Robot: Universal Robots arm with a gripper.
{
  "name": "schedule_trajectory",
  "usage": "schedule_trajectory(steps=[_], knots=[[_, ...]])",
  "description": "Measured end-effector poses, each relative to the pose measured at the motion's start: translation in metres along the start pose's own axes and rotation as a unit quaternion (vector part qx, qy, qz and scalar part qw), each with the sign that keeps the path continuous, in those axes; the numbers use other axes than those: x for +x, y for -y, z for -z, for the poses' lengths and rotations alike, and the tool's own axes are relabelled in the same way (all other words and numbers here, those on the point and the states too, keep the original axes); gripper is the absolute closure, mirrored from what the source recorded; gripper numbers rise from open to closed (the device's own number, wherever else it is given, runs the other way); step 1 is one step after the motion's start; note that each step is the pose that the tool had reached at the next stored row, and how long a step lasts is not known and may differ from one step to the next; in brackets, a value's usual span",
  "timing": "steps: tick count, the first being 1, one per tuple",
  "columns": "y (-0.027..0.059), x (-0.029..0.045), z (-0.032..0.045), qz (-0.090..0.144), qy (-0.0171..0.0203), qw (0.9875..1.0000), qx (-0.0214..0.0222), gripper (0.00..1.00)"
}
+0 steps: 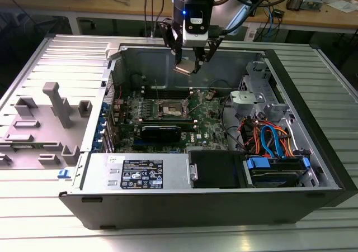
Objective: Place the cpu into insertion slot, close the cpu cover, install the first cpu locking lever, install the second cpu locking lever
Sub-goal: 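Place the cpu into insertion slot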
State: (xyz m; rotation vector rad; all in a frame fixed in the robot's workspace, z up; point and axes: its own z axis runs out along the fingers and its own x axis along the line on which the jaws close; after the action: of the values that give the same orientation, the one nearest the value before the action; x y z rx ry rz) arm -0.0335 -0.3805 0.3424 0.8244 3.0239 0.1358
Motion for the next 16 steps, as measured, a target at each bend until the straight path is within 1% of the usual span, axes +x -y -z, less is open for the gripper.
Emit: schedule_trajectory(steps=[2, 5, 7, 9, 10, 12, 14, 16], knots=[[0.0000, 0.0000, 0.0000, -0.002, 0.0002, 1.0000, 0.0000, 0.45], [0.0001, 0.0000, -0.0007, -0.015, 0.0013, 0.9999, -0.0003, 0.45], [0.0001, 0.0000, -0.0014, -0.027, 0.0022, 0.9996, -0.0005, 0.45], [0.0002, 0.0000, -0.0023, -0.045, 0.0038, 0.9990, -0.0008, 0.45], [0.0003, -0.0001, -0.0031, -0.060, 0.0051, 0.9982, -0.0011, 0.45], [0.0003, -0.0001, -0.0039, -0.075, 0.0064, 0.9972, -0.0014, 0.45], [0.0004, -0.0001, -0.0049, -0.100, 0.0086, 0.9950, -0.0017, 0.45], [0.0005, -0.0001, -0.0053, -0.110, 0.0095, 0.9939, -0.0018, 0.45]])
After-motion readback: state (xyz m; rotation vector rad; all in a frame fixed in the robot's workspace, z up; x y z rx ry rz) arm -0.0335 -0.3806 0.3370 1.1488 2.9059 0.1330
